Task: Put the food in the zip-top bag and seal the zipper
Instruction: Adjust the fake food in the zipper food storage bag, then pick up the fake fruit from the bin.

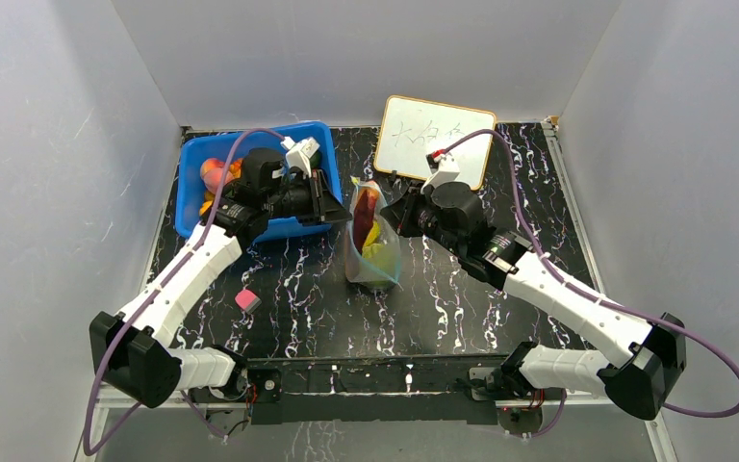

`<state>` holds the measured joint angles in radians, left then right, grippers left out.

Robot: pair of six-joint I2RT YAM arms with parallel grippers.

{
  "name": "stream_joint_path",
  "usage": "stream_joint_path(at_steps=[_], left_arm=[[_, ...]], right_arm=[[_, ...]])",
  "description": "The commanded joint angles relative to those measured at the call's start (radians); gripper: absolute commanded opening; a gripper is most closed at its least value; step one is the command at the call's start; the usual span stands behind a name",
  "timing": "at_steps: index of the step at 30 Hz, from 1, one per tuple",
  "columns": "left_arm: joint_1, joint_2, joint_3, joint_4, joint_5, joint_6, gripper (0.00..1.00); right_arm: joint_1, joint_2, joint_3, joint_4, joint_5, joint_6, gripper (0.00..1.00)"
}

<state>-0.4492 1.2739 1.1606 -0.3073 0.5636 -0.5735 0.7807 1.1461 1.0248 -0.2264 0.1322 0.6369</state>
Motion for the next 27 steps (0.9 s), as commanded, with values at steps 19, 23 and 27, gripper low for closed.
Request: stream_joint_path(at_steps=[19,23,27], left_arm=[[0.049,0.003,0.176,-0.246,-0.45,0.218,0.72],[0.122,0.038,0.202,-0.255,-0.454,0.243,0.95],[0.176,0.086,0.235,-0.272,-0.494,0.282,0.95]], right_arm=[[0.001,-0.066,-0.028,0.088,-0.033,-0.051,0.0],[0.0,-0.077,-0.035,0.086,-0.038,-0.057,0.0],[0.001,-0.086,-0.039,0.088,-0.051,-0.061,0.0]])
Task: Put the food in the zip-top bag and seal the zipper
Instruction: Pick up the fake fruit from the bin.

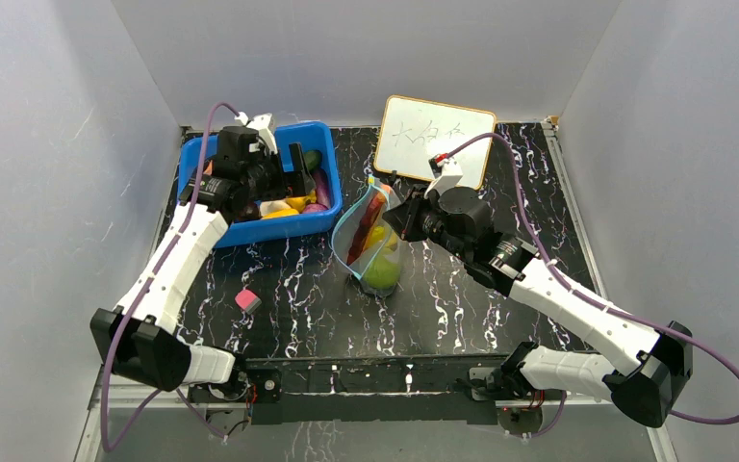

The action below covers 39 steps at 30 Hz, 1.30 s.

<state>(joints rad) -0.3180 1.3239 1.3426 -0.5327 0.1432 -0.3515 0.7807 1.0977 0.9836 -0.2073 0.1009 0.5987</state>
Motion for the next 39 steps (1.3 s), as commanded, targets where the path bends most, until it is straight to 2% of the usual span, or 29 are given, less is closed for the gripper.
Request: stream_joint_path(at_steps=[1,9,14,17,23,31,34,39], left_arm=[[0.057,0.039,0.058,-0.048,-0.089,0.07,0.95],[0.172,0.164,0.077,-0.001,-0.159,0.121,0.88],[0.231,0.231,0.083,0.065,-0.252,0.15,0.86],[0.281,0.272,0.102,0.082,-0.222,0.183,0.9],[0.35,0.348,0.151,0.114,-0.283,0.183,0.93],[0.384,0.422,0.179,0.176,-0.327,0.183,0.97],[0.4,0.455,0.198,0.162,-0.346,0.172,0.97],[0.415,0.455,0.152,0.234,-0.318,0.163,0.94]], right_arm=[[0.001,-0.039,0.002,0.07,-0.024,-0.023,0.0],[0.002,-0.036,-0.006,0.076,-0.033,-0.025,0.0],[0.001,-0.026,-0.007,0.077,-0.034,-0.025,0.0],[0.001,-0.021,-0.006,0.077,-0.037,-0.024,0.0],[0.0,-0.004,0.007,0.074,-0.038,-0.022,0.0],[0.0,0.012,0.019,0.066,-0.026,-0.026,0.0],[0.0,0.015,0.027,0.062,-0.024,-0.03,0.0],[0.001,0.014,0.026,0.05,-0.021,-0.033,0.0]])
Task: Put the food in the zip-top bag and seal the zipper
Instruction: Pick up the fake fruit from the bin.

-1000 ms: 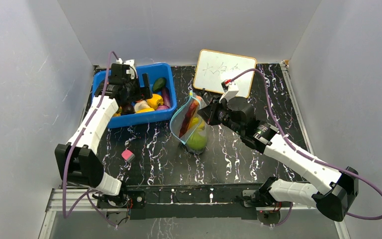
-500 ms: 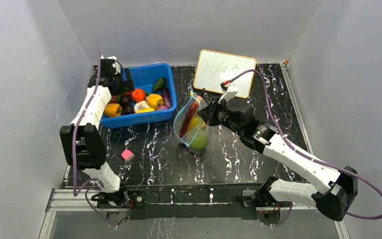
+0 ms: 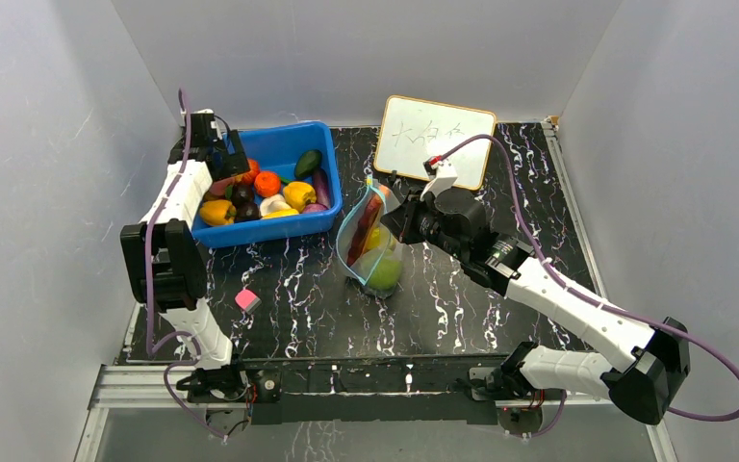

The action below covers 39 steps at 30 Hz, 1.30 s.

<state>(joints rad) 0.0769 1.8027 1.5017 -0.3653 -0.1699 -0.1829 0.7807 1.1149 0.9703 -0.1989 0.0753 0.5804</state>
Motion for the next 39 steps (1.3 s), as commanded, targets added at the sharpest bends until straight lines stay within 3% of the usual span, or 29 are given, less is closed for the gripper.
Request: stream_joint_path(at_steps=[1,5,16,22,25,28,39], left_arm=[[0.023,-0.02,-0.01,0.077,-0.003,-0.008,0.93],[0.044,-0.016,-0.038,0.124,-0.008,-0.046,0.87],[0.077,0.063,-0.027,0.121,0.04,-0.074,0.87],[0.085,0.107,-0.005,0.12,0.069,-0.084,0.78],[0.086,0.122,0.024,0.094,0.089,-0.075,0.65],[0.085,0.086,0.024,0.074,0.148,-0.052,0.51],[0.083,-0.165,-0.094,-0.025,0.21,-0.071,0.42]], right_arm=[[0.001,-0.002,0.042,0.038,0.006,-0.018,0.0],[0.0,-0.002,0.055,0.028,0.008,-0.025,0.0],[0.001,-0.011,0.05,0.024,-0.001,-0.024,0.0],[0.001,-0.01,0.072,0.015,0.0,-0.031,0.0],[0.001,-0.019,0.074,0.01,0.01,-0.032,0.0],[0.001,-0.029,0.065,0.011,0.008,-0.026,0.0],[0.0,-0.092,0.003,0.015,-0.035,-0.016,0.0]])
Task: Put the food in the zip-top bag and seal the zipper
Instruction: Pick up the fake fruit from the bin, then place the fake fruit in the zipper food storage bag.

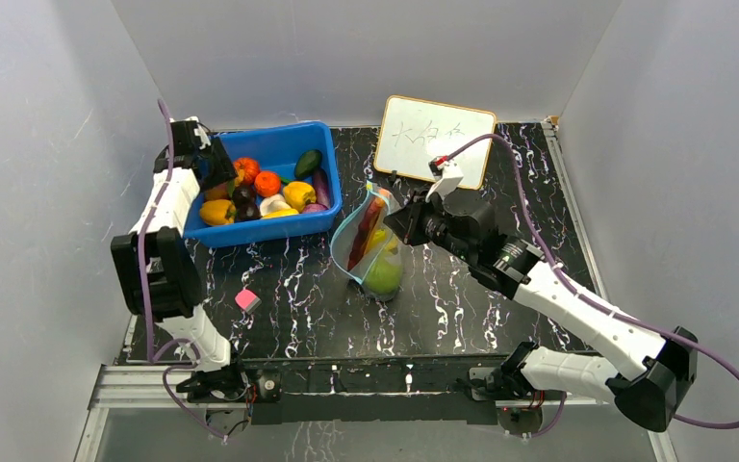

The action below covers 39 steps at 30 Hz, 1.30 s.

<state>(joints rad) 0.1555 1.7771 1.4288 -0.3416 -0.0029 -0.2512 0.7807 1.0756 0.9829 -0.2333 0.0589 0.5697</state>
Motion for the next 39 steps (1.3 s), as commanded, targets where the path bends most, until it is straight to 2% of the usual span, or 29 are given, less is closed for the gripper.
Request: stream_joint_path(at_steps=[1,4,9,14,19,25,33,39], left_arm=[[0.004,-0.169,-0.028,-0.06,0.054,-0.006,0.42],[0.004,-0.255,-0.048,-0.087,0.113,-0.03,0.42],[0.003,-0.324,-0.079,-0.134,0.262,-0.045,0.42],[-0.024,-0.392,-0.128,-0.131,0.417,-0.06,0.42],[-0.09,-0.404,-0.129,-0.15,0.454,-0.05,0.42],[-0.177,-0.468,-0.159,-0.183,0.475,0.029,0.43],[-0.276,-0.525,-0.163,-0.202,0.656,0.025,0.39],[-0.332,-0.593,-0.185,-0.166,0.759,-0.034,0.4]], right_arm=[[0.001,-0.057,-0.012,0.049,-0.025,-0.004,0.0],[0.0,-0.057,0.012,0.04,-0.065,0.002,0.0],[0.001,-0.041,0.064,-0.012,-0.04,-0.011,0.0],[0.002,-0.046,0.068,-0.004,-0.036,0.056,0.0],[0.001,-0.053,0.048,0.012,-0.008,0.073,0.0],[0.001,-0.064,0.031,0.033,0.011,0.109,0.0],[0.001,-0.047,0.033,0.042,0.023,0.122,0.0],[0.001,-0.04,0.03,0.056,0.014,0.139,0.0]])
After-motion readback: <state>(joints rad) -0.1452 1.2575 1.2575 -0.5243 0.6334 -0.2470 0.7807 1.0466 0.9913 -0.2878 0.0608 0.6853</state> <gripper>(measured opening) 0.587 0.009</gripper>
